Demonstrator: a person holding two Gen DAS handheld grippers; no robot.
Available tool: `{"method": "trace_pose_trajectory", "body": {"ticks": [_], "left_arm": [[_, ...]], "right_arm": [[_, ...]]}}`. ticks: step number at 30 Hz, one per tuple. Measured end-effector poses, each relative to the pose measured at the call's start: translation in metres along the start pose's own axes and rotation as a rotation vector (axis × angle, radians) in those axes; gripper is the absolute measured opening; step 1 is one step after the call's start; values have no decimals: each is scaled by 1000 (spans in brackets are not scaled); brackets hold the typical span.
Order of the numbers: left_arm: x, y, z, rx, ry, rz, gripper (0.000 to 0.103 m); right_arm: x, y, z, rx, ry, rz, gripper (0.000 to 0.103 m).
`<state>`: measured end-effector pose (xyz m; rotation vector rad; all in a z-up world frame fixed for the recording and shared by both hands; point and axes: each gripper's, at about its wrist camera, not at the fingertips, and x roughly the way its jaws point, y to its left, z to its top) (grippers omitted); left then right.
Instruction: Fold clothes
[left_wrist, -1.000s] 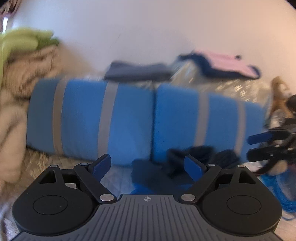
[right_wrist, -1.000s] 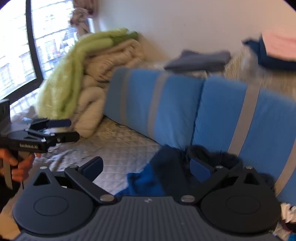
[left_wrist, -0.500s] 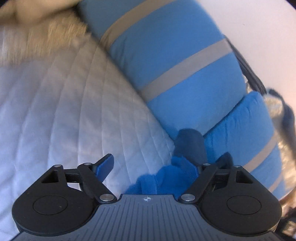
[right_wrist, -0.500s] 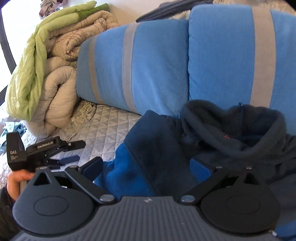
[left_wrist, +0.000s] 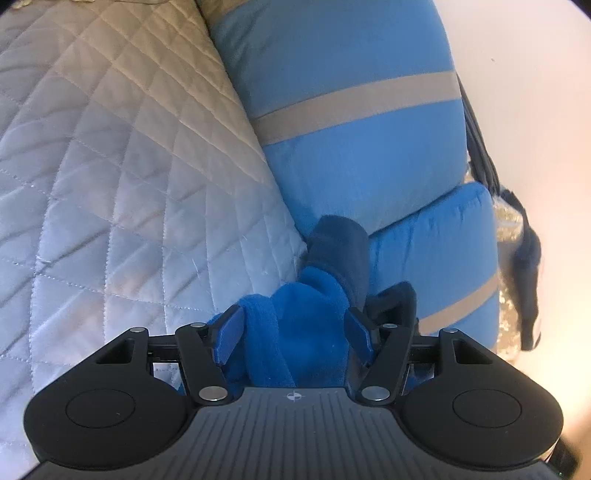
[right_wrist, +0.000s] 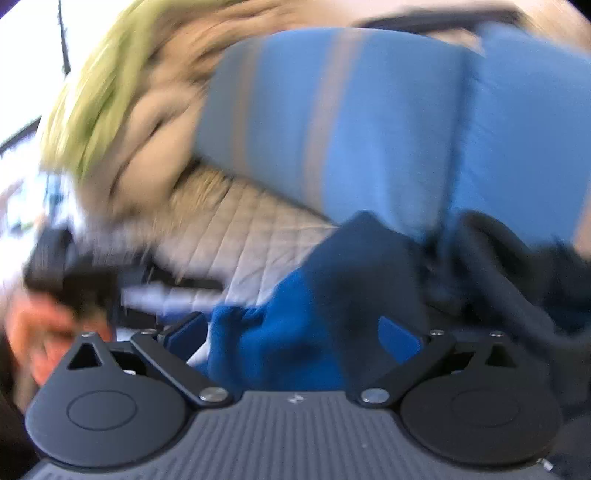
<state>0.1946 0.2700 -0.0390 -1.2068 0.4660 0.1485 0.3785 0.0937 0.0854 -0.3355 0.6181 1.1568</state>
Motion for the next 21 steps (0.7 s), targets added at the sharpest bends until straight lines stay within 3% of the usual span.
{"method": "trace_pose_trajectory", "body": {"ticks": [4,8,10,11,12,17,21], "left_arm": [[-2,3,6,-35,5,-10,58],[1,8,6,-61,30,2,58],[5,11,5,-95,56,-36,58],[7,12,4,-111,65,-51,58],[9,13,4,-124,68,-63,58],[26,15,1,-166,115,-111,58],[38,14,0,-163,111,-121,56]], "right_arm": [[31,58,-16,-224,54,-42,81],[53,84,-23,-326,71,-128,73],[57,88,-25,-336,88,-148,62],[59,89,-25,-338,99,-159,38],[62,88,-25,-327,116,-170,26],[54,66,-17,-183,112,-122,27],[46,64,-13,-191,108,-118,27]]}}
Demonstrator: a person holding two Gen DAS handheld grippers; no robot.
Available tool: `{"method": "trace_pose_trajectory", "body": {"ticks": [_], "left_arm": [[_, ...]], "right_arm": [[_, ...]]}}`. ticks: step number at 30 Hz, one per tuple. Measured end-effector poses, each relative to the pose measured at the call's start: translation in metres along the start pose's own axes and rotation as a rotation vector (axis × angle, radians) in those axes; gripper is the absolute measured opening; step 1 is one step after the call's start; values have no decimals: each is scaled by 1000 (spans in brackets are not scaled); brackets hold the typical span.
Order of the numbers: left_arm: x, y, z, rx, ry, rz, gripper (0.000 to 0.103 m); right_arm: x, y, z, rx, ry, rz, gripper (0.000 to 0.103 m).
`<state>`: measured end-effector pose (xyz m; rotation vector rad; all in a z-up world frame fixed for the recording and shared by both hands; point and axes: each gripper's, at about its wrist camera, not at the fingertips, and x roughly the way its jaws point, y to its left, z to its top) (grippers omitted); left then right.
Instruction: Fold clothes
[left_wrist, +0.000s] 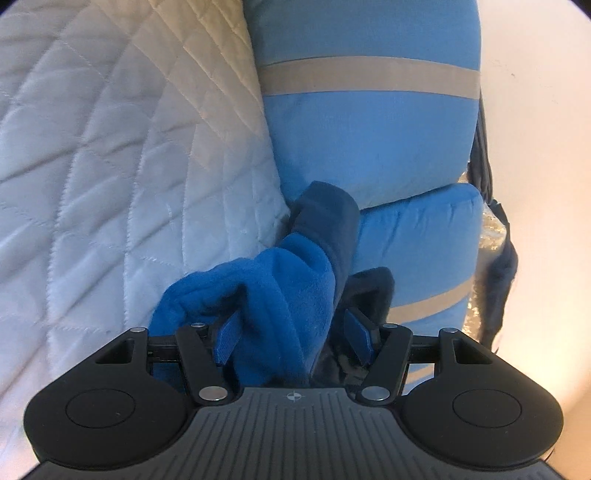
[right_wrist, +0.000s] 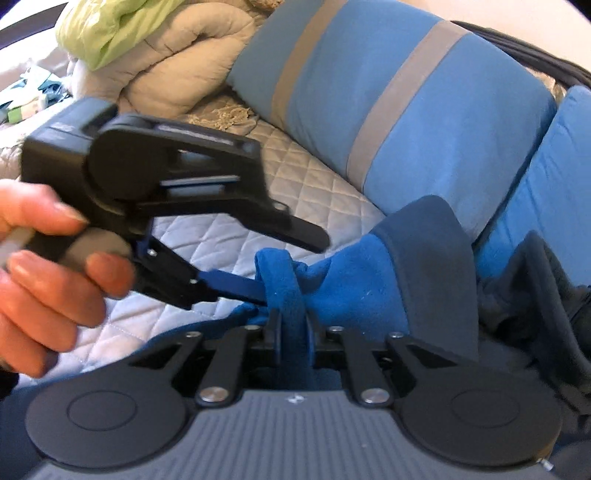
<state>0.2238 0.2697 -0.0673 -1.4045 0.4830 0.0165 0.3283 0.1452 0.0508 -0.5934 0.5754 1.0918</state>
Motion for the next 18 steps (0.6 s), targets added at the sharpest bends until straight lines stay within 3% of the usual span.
{"method": "trace_pose_trajectory", "body": {"ticks": [2,4,6,8,11,12,13,15,17,18], "left_arm": [[4,3,1,-15,-10,1,50],[7,6,2,-31,-21,5,47],[9,9,2,-44,-32,6,38],[9,13,2,-66,-39,-3,14],[4,16,2,-78,-60,-12,9],[2,18,2,-83,-63,-21,8],[1,21,2,-95,-65,-32,8],[-1,30,2,-137,-72,-51,8],[-3,38,0,-193,-81,-53,8],[-3,40,0,-215,-84,-50,8]], "right_arm": [[-3,3,0,-6,0,10,27],[-8,6,0,-10,-1,20,15],[-10,9,-1,-14,-2,30,13],[-11,10,-2,-17,-2,44,13],[-15,10,-2,-20,-9,63,14],[-18,6,-3,-5,-20,73,28],[-22,-3,-4,31,-37,87,36],[-30,-21,-5,104,-72,114,67],[-37,-45,-6,190,-121,123,81],[-39,-63,-7,248,-144,118,81]]}}
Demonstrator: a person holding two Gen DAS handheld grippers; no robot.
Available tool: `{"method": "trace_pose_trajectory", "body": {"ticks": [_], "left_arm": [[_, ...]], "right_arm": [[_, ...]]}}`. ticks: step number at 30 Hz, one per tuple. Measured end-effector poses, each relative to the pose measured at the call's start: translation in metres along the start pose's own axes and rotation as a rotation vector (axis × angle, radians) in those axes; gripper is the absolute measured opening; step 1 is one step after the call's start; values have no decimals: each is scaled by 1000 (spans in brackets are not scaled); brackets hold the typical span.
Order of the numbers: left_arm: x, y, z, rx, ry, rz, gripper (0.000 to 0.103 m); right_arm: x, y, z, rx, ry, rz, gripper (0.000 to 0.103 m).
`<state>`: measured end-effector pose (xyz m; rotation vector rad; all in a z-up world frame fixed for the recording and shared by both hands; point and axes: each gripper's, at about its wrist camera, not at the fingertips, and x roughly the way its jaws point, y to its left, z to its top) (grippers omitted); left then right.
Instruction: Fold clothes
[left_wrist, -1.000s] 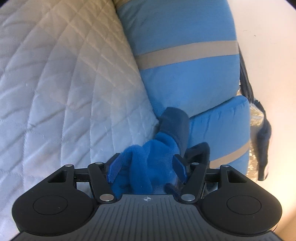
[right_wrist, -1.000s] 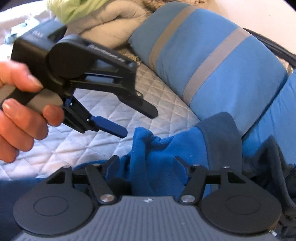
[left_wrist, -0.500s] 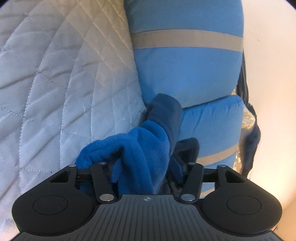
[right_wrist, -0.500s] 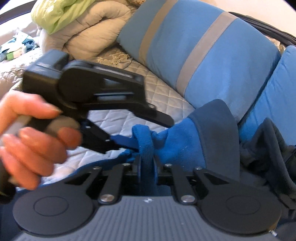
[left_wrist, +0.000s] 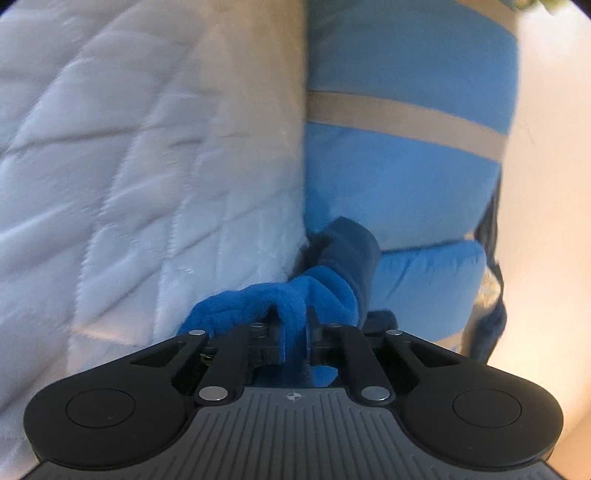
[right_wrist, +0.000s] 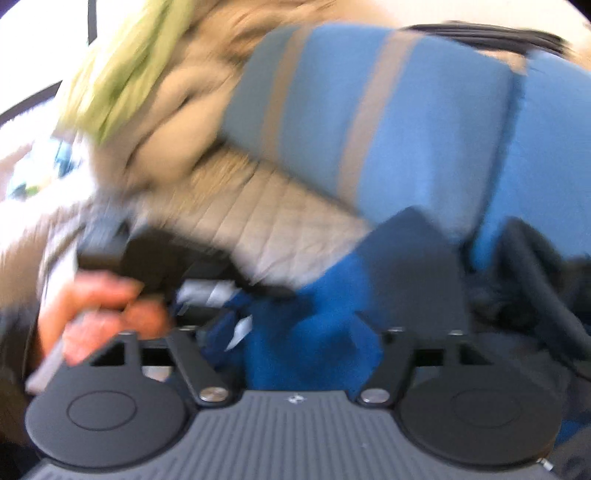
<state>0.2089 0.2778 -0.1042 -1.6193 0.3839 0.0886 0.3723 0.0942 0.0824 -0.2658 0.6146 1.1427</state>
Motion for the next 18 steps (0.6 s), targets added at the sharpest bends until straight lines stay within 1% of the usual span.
{"method": "trace_pose_trajectory", "body": {"ticks": [3,5,8,10,13,17,18], "left_arm": [[0,2,-1,-28,-13,18,8],[1,2,-1,-37,-15,26,8],[2,3,0,-49,-13,39,8],[3,4,1,-53,-10,46,8],[3,4,2,-52,-5,47,8],[4,6,4,-55,-2,42,8],[5,7,5,-59,-2,41,8]], "right_arm": [[2,-52,9,165,-64,-56,82],[10,-86,11,274,-83,-56,81],[35,-125,11,397,-71,-3,81],[52,-139,10,450,-60,35,82],[73,-154,9,507,-65,92,82],[98,-175,5,615,-75,174,81],[103,-178,3,641,-87,197,71]]}}
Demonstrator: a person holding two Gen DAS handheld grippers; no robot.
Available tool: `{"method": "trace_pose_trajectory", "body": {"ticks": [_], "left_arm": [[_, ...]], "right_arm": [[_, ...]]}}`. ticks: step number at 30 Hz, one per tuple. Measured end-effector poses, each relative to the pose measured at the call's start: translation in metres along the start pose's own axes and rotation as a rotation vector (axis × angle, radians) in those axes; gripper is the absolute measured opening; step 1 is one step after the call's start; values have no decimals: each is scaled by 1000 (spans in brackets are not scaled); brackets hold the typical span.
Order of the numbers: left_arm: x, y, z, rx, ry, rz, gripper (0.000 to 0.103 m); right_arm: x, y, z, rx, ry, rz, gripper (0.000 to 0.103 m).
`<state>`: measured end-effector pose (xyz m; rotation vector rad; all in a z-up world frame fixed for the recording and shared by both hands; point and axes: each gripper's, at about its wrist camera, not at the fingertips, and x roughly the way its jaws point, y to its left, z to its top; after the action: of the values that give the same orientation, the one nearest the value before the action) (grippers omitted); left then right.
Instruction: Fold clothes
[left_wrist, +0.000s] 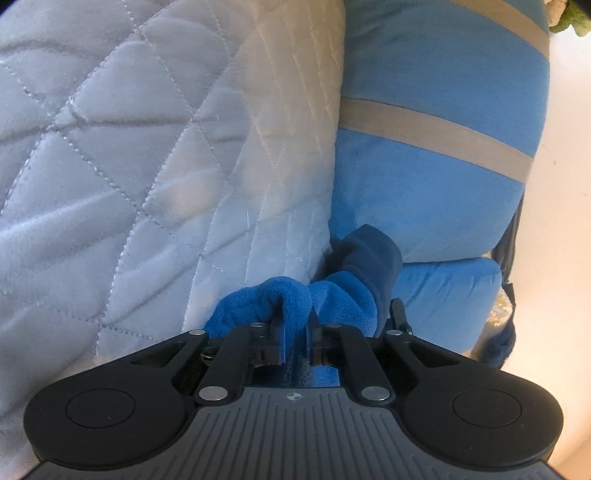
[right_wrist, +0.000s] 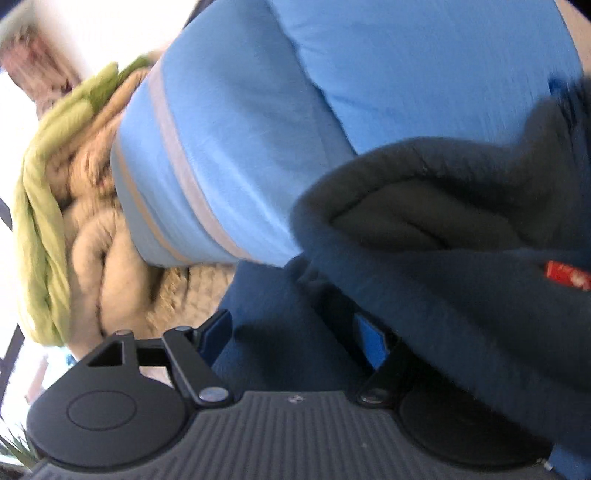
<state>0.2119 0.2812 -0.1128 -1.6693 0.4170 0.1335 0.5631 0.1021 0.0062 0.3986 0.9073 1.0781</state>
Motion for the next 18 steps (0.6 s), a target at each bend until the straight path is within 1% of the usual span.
{"method": "trace_pose_trajectory", "body": {"ticks": [1,2,3,6,10,12,14,15,17,18], "left_arm": [[0,0,0,-3,-1,0,8],[-1,0,0,-2,-4,2,8],[-1,-1,-1,2,-10,5,8],[-5,-5,-4,23,-34,9,8],[-11,-5,-8,14,-64,4,7],[-15,-5,-11,16,-83,22,7],[-16,-8,-14,39,-96,46,7],[-16,-9,-14,47,-98,57,7],[-17,-11,-14,62,-99,79,7],[-16,-13,-13,68,-98,91,7]], "right_arm": [[1,-3,-1,16,-4,17,59],[1,-4,-1,25,-12,6,27],[0,-4,-2,32,-20,-7,19],[-11,1,-5,26,-74,-55,14],[-26,6,-9,33,-137,-116,13],[-33,7,-11,56,-159,-133,13],[-35,11,-13,53,-175,-158,13],[-36,12,-13,53,-181,-170,13],[-32,14,-14,51,-153,-198,13],[-31,20,-17,7,-138,-223,16]]}}
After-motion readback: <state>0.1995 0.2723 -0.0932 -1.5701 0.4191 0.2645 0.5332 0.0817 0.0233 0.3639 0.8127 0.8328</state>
